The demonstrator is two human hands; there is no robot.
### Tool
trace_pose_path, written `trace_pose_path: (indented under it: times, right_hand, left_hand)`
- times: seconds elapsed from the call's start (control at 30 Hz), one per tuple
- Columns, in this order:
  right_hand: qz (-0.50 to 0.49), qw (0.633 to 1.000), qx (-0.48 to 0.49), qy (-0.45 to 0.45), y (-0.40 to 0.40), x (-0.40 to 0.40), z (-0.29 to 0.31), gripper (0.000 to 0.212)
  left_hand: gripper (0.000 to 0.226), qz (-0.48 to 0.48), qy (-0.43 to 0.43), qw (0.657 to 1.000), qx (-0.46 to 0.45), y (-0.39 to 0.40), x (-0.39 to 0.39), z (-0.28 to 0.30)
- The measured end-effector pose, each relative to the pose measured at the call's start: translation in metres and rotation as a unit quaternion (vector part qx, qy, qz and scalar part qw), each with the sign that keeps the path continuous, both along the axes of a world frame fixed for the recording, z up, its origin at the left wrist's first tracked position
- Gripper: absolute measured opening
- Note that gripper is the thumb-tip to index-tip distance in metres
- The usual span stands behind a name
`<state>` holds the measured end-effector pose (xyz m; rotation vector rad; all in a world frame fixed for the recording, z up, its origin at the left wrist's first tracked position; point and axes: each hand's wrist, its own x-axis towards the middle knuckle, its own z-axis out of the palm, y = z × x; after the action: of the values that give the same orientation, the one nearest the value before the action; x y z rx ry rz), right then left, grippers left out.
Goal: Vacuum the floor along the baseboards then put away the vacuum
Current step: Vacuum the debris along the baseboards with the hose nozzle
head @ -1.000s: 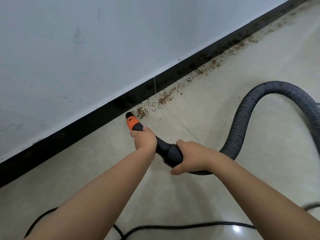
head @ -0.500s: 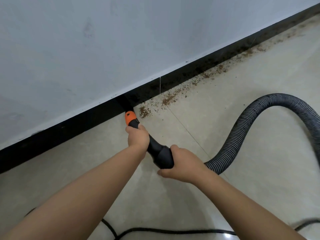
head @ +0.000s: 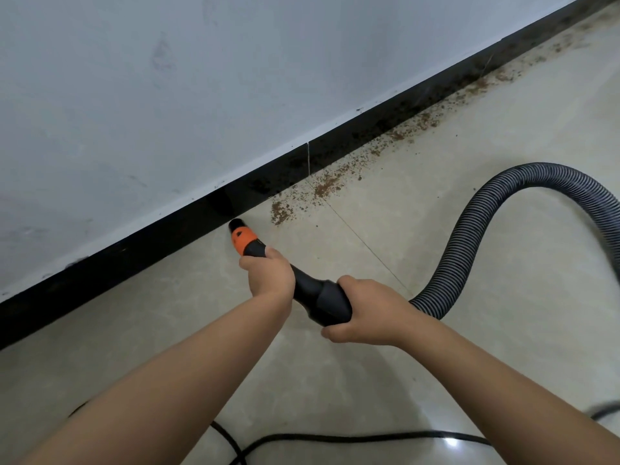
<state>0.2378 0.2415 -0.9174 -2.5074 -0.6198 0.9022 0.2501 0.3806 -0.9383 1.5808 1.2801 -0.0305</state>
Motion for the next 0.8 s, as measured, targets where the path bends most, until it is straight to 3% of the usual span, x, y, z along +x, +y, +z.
trace_pose_path:
  times: [0.2, 0.8]
  right_hand:
    - [-0.005, 1.000, 0.001, -0.001, 0.016, 0.001, -0.004, 0.045]
    - [-0.092, 0.995, -0.026, -0.017, -0.005, 0.015, -0.010, 0.051]
  left_hand:
    - [0.046, -0.004, 0.006, 1.000, 0.024, 0.011, 0.005, 0.001]
    - [0.050, -0.118, -0.014, 0.993, -0.019, -0.014, 0.040, 0.002]
